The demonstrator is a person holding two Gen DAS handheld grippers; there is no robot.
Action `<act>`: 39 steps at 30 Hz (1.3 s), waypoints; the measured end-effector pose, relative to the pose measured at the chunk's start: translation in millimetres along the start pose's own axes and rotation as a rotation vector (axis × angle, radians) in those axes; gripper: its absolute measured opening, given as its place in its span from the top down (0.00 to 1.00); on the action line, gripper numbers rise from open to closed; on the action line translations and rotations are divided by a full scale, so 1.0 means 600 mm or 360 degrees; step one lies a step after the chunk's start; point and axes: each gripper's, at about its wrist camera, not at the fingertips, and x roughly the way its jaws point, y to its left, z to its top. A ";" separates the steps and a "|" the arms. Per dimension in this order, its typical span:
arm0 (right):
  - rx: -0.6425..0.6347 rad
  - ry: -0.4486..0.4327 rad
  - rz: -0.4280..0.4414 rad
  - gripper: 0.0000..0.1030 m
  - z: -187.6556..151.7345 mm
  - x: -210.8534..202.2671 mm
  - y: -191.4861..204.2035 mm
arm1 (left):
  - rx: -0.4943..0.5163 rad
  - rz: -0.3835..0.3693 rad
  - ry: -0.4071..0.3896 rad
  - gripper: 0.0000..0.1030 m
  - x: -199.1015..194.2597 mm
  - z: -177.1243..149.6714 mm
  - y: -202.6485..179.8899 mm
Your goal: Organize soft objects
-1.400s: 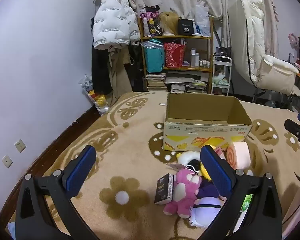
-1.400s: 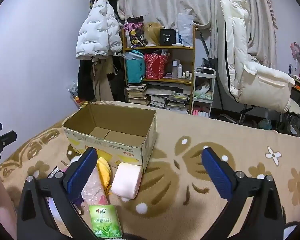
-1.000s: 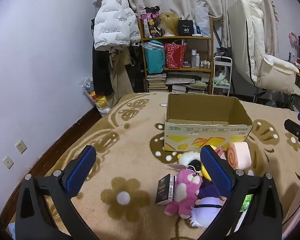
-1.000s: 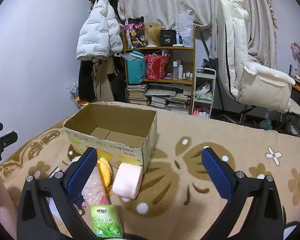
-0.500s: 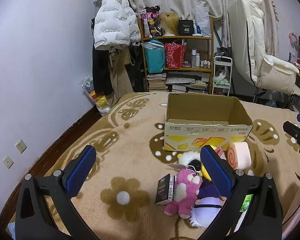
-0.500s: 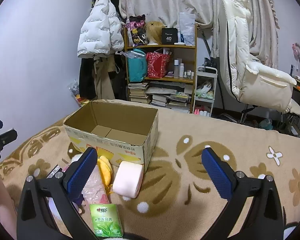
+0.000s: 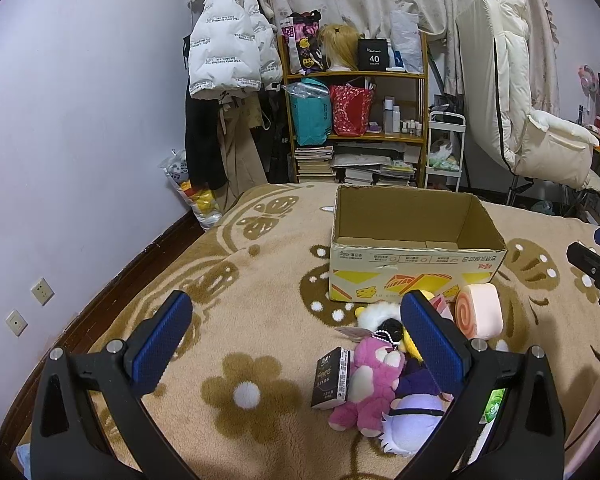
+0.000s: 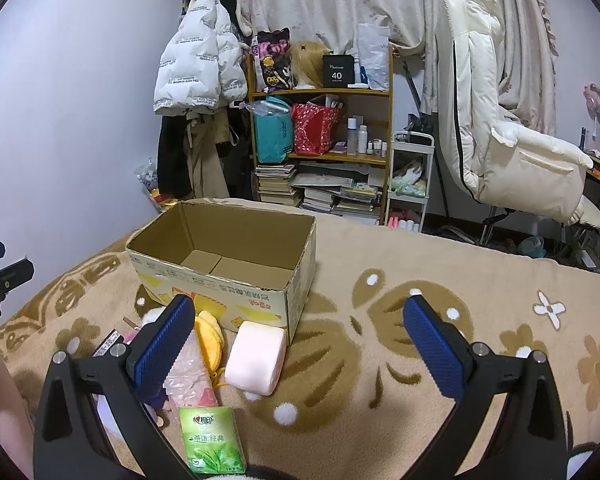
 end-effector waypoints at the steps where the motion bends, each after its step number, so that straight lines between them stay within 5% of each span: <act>1: -0.0004 -0.0001 -0.0001 0.00 0.001 0.000 -0.005 | 0.0000 -0.0003 0.0001 0.00 0.000 0.000 0.000; 39: 0.0024 0.0022 0.0015 0.00 -0.017 0.016 -0.010 | -0.0002 0.0002 0.0007 0.00 0.010 -0.007 0.000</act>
